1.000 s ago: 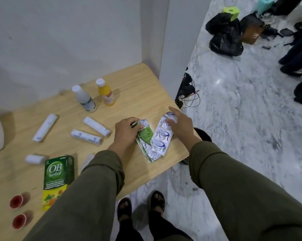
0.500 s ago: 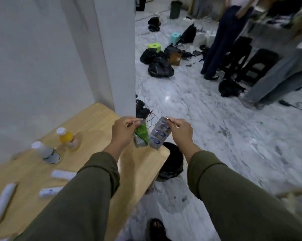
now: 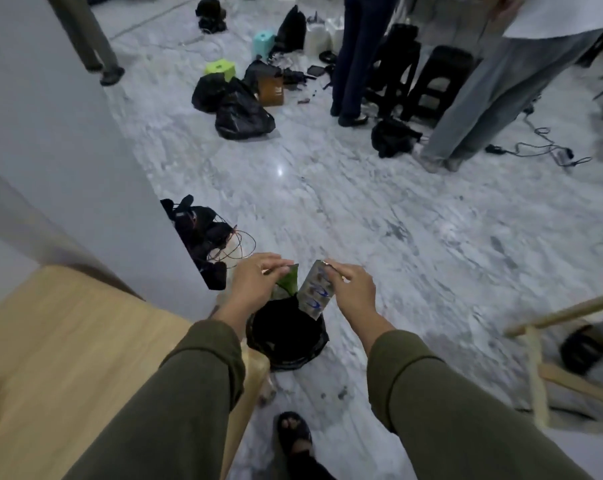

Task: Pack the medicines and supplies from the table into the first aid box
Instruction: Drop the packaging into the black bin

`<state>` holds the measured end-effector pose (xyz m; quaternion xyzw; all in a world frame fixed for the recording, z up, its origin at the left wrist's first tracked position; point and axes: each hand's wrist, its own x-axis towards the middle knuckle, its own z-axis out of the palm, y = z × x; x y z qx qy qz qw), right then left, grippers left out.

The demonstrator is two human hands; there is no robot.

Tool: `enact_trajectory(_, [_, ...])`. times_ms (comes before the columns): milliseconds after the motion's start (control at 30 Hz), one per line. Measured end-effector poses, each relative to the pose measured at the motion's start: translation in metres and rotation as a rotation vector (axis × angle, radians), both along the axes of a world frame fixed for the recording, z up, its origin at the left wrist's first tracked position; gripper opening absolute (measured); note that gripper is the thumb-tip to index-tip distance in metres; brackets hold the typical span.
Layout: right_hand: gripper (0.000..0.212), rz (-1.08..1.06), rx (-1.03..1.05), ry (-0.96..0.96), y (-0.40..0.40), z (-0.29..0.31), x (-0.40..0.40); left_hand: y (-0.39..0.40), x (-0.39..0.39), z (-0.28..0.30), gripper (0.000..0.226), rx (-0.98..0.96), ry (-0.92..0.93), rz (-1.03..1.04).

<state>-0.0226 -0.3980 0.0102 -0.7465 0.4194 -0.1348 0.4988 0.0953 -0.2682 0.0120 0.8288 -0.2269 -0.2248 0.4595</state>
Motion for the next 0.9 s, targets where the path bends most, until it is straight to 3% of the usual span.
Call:
enact_trajectory(267, [0.024,0.049,0.086,0.118,-0.027,-0.083,0.026,-0.039,0.022,-0.080,0.021,0.150,0.150,-0.047])
enact_trajectory(467, [0.038,0.175,0.178,0.223,-0.037,-0.113,0.036,-0.042,0.037,-0.115,0.034,0.225,0.172,-0.063])
enact_trajectory(600, [0.051,0.243,0.096,0.347,-0.040,-0.117,0.043,-0.038,0.049,-0.119,0.060,0.285,0.159,-0.012])
enact_trajectory(700, [0.062,0.356,-0.001,0.493,-0.039,-0.108,0.048,-0.034,0.055,-0.111,0.083,0.452,0.087,-0.069])
enact_trajectory(900, [0.068,0.404,-0.172,0.547,-0.025,-0.069,0.048,-0.020,0.049,-0.069,0.101,0.637,-0.037,-0.129])
